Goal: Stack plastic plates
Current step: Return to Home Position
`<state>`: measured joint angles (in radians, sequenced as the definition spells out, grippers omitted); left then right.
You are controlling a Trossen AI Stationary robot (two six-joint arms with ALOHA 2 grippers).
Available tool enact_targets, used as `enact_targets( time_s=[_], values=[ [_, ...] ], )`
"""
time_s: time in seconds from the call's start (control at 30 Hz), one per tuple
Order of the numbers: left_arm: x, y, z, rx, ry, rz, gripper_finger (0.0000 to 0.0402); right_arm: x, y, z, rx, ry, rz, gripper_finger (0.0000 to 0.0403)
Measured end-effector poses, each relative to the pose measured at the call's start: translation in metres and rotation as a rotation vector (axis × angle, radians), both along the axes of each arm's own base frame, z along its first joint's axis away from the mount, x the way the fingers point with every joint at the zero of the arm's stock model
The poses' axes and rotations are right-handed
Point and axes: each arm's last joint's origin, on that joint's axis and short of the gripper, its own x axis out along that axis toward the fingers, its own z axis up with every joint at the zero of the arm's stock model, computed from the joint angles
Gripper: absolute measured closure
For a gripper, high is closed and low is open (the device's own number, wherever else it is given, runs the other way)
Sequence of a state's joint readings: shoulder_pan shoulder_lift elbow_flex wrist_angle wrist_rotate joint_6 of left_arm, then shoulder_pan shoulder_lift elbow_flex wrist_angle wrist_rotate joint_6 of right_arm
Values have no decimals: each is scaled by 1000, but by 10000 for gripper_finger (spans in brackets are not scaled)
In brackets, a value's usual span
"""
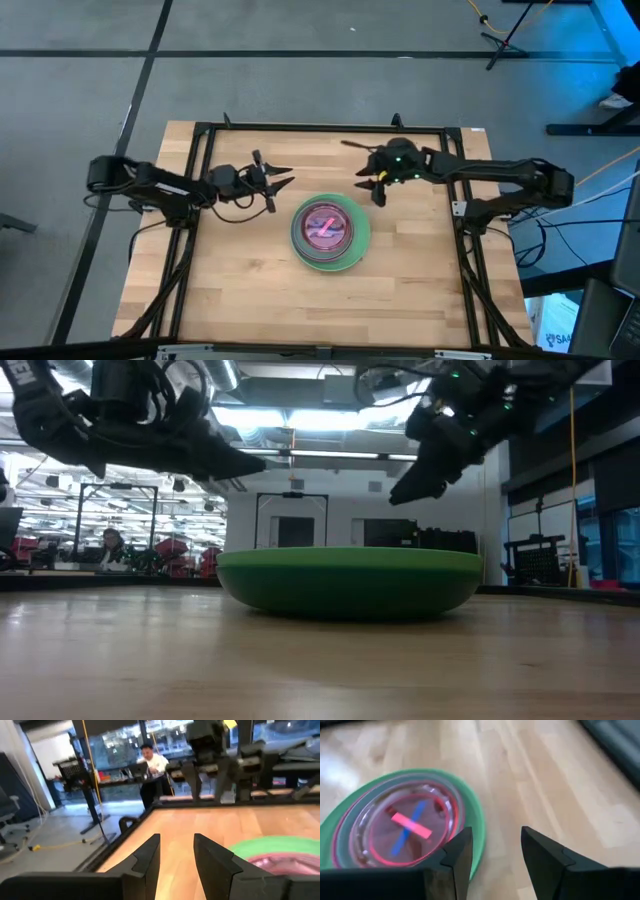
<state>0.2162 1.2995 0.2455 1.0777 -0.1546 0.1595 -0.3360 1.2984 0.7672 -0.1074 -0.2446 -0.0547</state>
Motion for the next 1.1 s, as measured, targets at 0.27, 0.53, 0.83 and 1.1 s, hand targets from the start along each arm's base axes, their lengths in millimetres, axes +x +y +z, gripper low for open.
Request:
enact_targets(
  time_s=[0.27,0.53,0.83,1.1],
  values=[
    [-28,5,11,-168,115,1,290,-37,-7,-14,-12,-81,-90,242],
    [-64,5,18,-237,188,75,305,-72,-2,-23,-62,-252,-149,258],
    [-85,-13,1,-275,104,3,393,-102,11,-38,-69,-376,-221,369],
    [-96,-28,-7,-262,124,3,393,-124,21,-47,-83,-479,-259,391]
  ],
)
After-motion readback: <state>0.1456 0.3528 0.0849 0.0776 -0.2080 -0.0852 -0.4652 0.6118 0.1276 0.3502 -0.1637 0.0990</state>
